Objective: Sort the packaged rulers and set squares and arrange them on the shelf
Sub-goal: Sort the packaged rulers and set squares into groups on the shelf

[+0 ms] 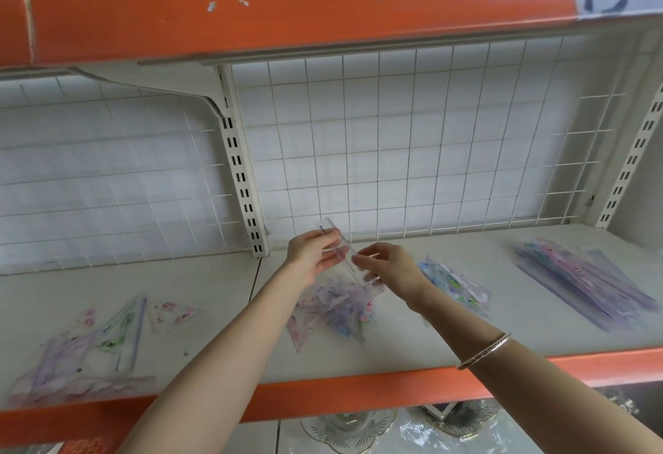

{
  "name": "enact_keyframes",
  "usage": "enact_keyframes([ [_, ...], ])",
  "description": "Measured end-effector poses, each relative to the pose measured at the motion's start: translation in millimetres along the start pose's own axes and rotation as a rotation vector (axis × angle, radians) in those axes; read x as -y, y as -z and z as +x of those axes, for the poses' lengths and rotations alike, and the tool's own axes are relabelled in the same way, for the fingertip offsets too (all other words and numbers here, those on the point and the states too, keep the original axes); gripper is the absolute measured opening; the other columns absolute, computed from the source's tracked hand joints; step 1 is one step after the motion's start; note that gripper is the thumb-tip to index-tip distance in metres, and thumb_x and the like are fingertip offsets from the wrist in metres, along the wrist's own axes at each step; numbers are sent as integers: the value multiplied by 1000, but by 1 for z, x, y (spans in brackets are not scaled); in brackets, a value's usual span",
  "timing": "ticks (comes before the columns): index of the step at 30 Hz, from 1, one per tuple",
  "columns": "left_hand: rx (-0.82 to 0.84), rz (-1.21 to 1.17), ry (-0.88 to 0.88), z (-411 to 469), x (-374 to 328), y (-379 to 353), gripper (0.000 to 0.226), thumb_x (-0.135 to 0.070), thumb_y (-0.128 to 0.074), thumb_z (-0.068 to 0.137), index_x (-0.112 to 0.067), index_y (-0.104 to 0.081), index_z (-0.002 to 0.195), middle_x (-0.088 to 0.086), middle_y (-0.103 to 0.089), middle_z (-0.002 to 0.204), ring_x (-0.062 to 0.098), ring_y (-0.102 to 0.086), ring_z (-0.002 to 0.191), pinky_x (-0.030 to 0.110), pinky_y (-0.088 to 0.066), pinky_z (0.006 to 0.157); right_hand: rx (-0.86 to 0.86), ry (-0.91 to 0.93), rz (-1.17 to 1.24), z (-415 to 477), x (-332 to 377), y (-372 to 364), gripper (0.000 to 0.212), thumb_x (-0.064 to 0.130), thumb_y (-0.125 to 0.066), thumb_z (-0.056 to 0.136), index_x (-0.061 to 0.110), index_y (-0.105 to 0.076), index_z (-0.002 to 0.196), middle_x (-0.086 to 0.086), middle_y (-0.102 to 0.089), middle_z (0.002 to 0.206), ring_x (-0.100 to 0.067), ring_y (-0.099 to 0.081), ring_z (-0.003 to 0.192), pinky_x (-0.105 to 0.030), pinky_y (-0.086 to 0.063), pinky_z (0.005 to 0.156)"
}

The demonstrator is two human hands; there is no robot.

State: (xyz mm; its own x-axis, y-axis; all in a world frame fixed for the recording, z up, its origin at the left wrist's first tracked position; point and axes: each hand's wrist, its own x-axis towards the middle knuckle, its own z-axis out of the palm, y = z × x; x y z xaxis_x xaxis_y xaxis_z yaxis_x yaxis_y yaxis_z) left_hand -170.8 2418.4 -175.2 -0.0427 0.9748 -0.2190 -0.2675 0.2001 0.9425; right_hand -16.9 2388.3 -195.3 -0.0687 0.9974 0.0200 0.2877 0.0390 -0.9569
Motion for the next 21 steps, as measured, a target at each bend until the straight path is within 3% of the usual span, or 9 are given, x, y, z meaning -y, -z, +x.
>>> enact_keyframes([
  [3, 8, -48, 1, 3, 6, -28, 5, 2, -67, 84, 0, -65, 89, 13, -67, 73, 24, -67, 67, 29, -59, 58, -89, 40, -107, -5, -5, 16, 37, 23, -81, 72, 15, -62, 102, -5, -66, 88, -13, -57, 65, -22, -49, 59],
  [6, 57, -65, -20, 4, 13, -60, 6, 1, -65, 86, 0, -63, 81, 11, -64, 61, 23, -64, 63, 28, -59, 58, -237, 121, -276, -10, -10, 42, 35, 15, -77, 74, 14, -64, 107, 2, -61, 87, -4, -49, 62, -7, -40, 55],
  [8, 86, 3, -54, 4, 20, -81, 7, -4, -65, 88, 1, -63, 84, 12, -62, 68, 22, -61, 64, 26, -58, 58, -306, 135, -352, -13, -17, 63, 35, 13, -73, 77, 13, -65, 111, 3, -59, 87, -4, -47, 61, -11, -36, 55],
  [11, 92, 262, -174, 10, 34, -108, 12, -15, -63, 90, -4, -66, 91, 10, -63, 78, 20, -60, 65, 23, -55, 56, -440, 105, -448, -17, -28, 101, 36, 14, -72, 78, 14, -65, 114, 1, -57, 91, -12, -47, 71, -16, -30, 56],
  [13, 90, 523, -331, 14, 43, -123, 12, -21, -62, 90, -12, -68, 86, 5, -65, 81, 19, -59, 72, 25, -49, 64, -521, 46, -467, -21, -37, 129, 37, 15, -72, 79, 13, -65, 116, -4, -58, 96, -13, -48, 77, -18, -29, 61],
  [16, 125, 907, -533, 15, 53, -144, 19, -30, -58, 91, -16, -71, 91, -3, -71, 95, 15, -62, 89, 24, -46, 79, -619, -56, -464, -27, -53, 171, 38, 12, -72, 77, 11, -66, 115, -12, -61, 105, -21, -55, 83, -24, -37, 71],
  [18, 139, 1100, -619, 16, 60, -159, 27, -37, -52, 93, -18, -71, 99, -2, -70, 105, 18, -63, 99, 31, -47, 88, -681, -116, -487, -29, -65, 196, 37, 15, -72, 75, 13, -67, 112, -15, -63, 106, -29, -60, 93, -32, -47, 82],
  [21, 131, 1278, -705, 15, 68, -182, 31, -40, -47, 95, -23, -71, 104, 2, -67, 114, 23, -61, 106, 36, -40, 97, -738, -226, -527, -35, -83, 226, 36, 25, -73, 76, 17, -67, 111, -13, -63, 110, -32, -56, 108, -39, -45, 93],
])
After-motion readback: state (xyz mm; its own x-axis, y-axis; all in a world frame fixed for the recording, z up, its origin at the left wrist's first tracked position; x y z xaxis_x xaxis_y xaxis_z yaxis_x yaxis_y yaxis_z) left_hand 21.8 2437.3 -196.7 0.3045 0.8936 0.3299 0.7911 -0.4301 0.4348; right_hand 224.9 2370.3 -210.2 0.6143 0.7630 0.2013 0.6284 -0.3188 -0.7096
